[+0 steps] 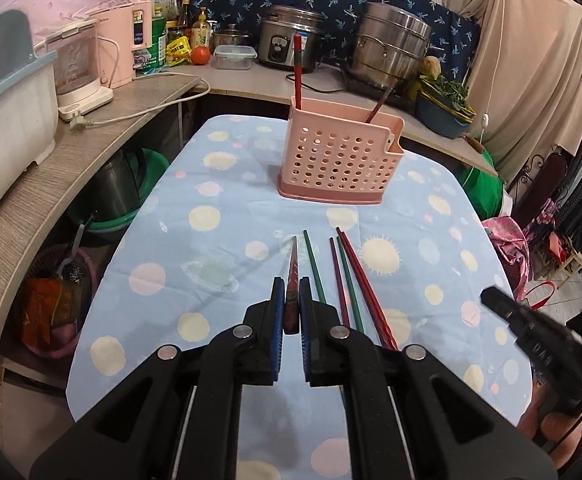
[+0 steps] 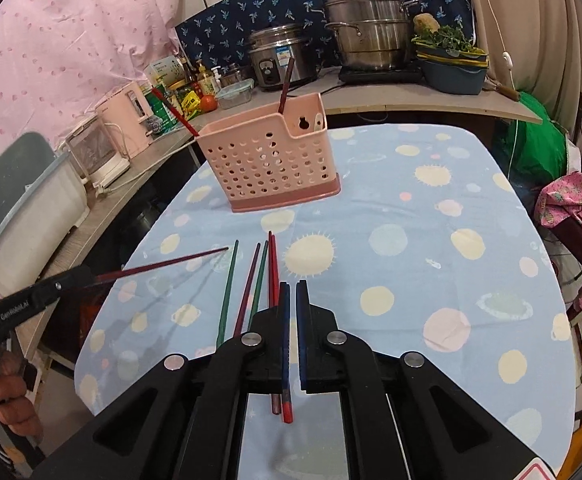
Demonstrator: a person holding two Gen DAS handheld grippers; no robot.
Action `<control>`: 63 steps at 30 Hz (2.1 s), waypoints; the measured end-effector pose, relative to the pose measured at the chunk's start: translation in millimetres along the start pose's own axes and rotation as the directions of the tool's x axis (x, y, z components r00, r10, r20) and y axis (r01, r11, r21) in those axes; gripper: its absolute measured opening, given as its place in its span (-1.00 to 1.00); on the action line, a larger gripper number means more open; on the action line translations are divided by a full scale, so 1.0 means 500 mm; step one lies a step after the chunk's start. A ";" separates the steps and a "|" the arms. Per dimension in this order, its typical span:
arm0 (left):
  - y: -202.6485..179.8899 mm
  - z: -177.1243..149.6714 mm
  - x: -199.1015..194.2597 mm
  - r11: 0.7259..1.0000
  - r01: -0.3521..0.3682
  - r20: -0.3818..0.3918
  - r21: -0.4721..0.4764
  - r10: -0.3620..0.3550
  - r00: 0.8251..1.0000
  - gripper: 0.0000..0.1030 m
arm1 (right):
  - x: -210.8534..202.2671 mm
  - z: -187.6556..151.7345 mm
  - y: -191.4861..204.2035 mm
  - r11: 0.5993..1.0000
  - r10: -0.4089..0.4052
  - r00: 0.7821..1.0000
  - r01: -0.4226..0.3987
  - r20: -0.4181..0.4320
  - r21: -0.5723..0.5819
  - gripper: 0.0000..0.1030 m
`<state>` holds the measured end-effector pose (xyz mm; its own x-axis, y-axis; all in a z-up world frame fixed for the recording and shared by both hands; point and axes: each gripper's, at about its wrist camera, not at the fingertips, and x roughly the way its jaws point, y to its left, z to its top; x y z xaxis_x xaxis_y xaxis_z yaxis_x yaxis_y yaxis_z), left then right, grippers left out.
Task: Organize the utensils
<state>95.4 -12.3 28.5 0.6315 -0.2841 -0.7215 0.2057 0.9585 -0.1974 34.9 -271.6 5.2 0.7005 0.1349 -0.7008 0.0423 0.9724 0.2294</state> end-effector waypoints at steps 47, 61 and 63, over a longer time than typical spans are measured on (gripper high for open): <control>-0.017 -0.046 0.023 1.000 0.024 -0.083 0.014 -0.023 0.996 -0.86 | 0.127 -0.151 0.009 0.997 -0.056 0.975 0.043 -0.215 -0.064 -0.68; -0.010 -0.020 0.003 1.000 0.023 -0.045 0.010 -0.023 0.999 -0.86 | 0.075 -0.090 0.005 0.998 -0.040 0.993 0.035 -0.112 -0.048 -0.86; -0.009 -0.010 -0.005 1.000 0.023 -0.029 0.011 -0.023 0.999 -0.86 | 0.048 -0.063 0.004 0.999 -0.031 0.997 0.028 -0.068 -0.040 -0.86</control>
<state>89.3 -15.6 27.9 0.6048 -0.3052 -0.7356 0.2282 0.9513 -0.2071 29.2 -260.3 -32.3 0.6487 0.1174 -0.7519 0.0336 0.9826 0.1824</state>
